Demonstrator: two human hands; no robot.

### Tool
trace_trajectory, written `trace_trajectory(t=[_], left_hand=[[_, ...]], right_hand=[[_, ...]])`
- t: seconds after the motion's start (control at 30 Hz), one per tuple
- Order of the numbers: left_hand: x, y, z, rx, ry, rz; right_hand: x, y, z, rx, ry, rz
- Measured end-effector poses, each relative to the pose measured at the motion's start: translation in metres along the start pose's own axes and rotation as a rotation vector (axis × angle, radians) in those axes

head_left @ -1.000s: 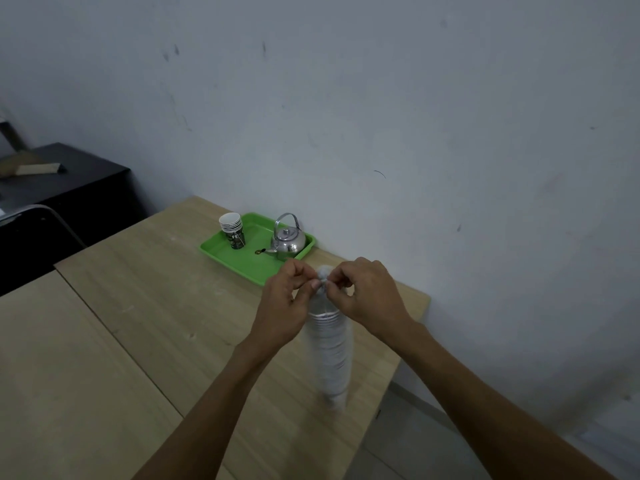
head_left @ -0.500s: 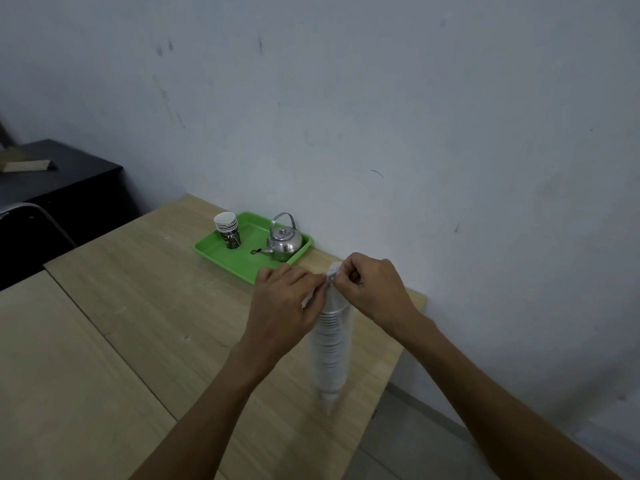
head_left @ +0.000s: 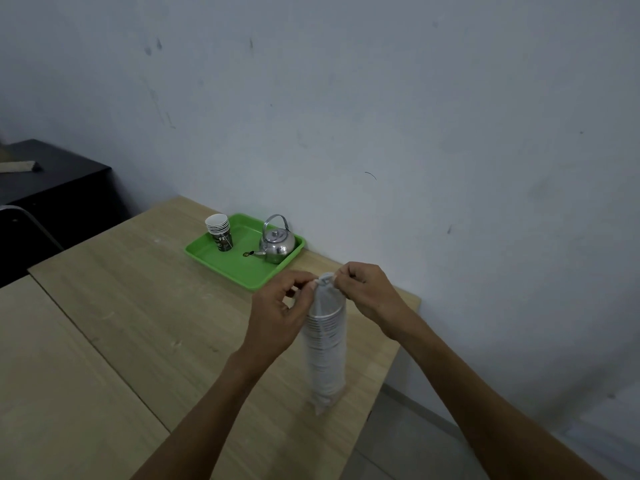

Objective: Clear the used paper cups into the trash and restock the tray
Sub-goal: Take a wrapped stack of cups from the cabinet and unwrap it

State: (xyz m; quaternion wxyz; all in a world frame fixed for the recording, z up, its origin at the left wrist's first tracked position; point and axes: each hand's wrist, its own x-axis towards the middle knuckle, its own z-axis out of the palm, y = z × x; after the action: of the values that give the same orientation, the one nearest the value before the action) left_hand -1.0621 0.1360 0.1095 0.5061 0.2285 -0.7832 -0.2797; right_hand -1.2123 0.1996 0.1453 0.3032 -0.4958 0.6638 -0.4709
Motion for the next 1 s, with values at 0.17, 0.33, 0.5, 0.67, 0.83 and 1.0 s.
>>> trace_trajectory(t=[0.17, 0.33, 0.5, 0.67, 0.83, 1.0], left_hand=[[0.011, 0.002, -0.004, 0.102, -0.077, 0.105], [0.014, -0.001, -0.001, 0.143, -0.052, 0.221], [0.011, -0.005, 0.003, 0.187, -0.072, 0.302], [0.007, -0.008, 0.009, 0.116, -0.031, 0.185], [0.01, -0.005, 0.013, 0.021, -0.058, 0.076], [0.017, -0.007, 0.011, -0.077, -0.091, -0.017]], right_hand=[[0.003, 0.0, -0.005, -0.15, 0.07, -0.171], [0.004, -0.006, -0.007, -0.286, 0.113, -0.272], [0.013, -0.013, -0.017, -0.37, -0.035, -0.176], [0.018, -0.009, -0.022, -0.239, -0.105, -0.055], [0.015, -0.004, -0.023, -0.09, -0.132, 0.026], [0.013, -0.01, -0.029, 0.087, -0.216, 0.138]])
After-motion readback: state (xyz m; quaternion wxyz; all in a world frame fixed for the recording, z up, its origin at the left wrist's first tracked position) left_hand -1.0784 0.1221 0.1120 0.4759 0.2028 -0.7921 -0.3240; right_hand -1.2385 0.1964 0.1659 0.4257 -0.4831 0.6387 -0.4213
